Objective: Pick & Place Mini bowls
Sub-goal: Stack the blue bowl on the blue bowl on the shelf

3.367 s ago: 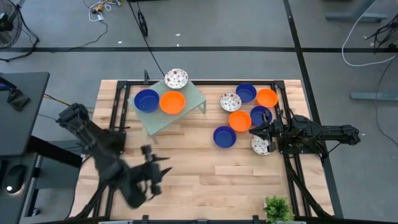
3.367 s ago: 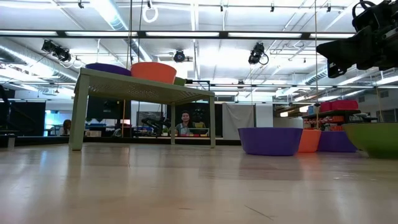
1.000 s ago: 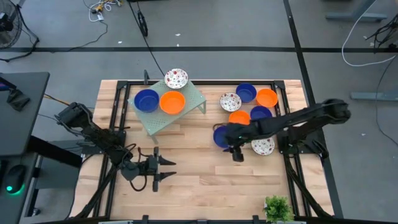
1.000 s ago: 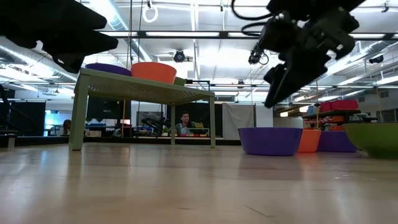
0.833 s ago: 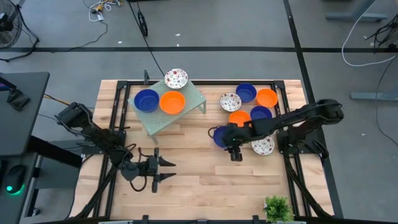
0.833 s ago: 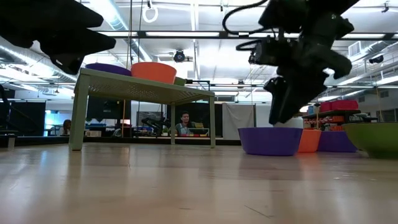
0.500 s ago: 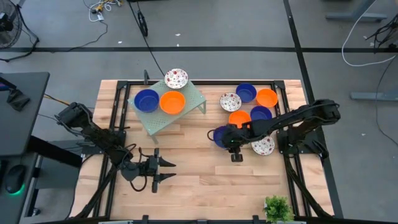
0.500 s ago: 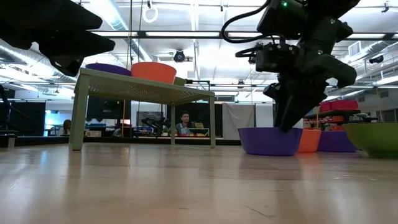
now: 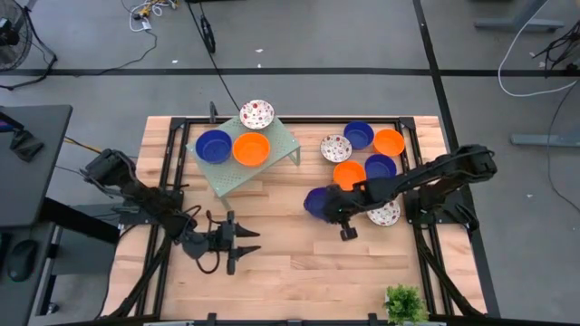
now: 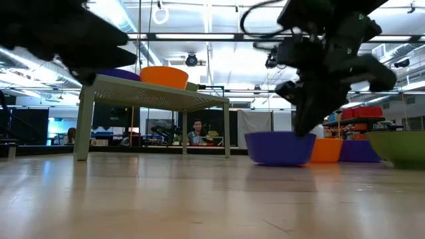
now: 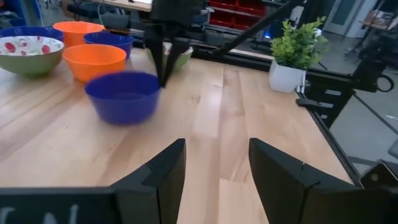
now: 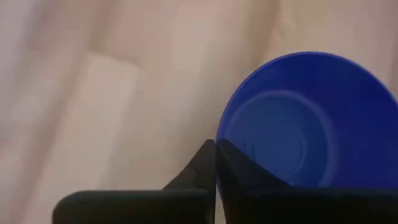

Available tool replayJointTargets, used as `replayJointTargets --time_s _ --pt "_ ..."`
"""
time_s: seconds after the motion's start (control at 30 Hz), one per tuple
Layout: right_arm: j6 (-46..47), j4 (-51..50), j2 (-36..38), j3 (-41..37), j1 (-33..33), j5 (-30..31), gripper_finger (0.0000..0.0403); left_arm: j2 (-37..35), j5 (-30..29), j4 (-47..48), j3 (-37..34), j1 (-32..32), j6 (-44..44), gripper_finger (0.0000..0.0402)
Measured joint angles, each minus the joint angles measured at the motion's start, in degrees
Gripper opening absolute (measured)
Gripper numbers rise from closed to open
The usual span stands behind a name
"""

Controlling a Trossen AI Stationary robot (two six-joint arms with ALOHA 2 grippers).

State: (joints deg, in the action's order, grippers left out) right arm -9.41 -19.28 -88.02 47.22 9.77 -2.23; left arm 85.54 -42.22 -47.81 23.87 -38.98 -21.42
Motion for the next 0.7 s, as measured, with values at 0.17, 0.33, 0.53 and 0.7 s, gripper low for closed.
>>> replayJointTargets --time_s 0.17,0.33,0.53,0.7 --pt "-2.56 10.51 0.04 0.0 2.89 -6.12 0.0003 0.02 9.42 2.32 4.96 5.74 8.46 0.0181" --pt "-6.01 19.59 0.04 0.0 3.83 -9.23 0.0002 0.01 20.98 14.39 11.69 12.16 12.06 0.0181" --pt "-9.08 22.41 0.06 0.0 3.83 -9.32 0.0002 0.02 26.36 19.75 14.99 15.44 16.04 0.0202" --pt "-10.94 24.17 -0.46 0.0 3.83 -9.3 0.0002 0.14 26.46 20.8 15.05 15.94 16.95 0.0235"
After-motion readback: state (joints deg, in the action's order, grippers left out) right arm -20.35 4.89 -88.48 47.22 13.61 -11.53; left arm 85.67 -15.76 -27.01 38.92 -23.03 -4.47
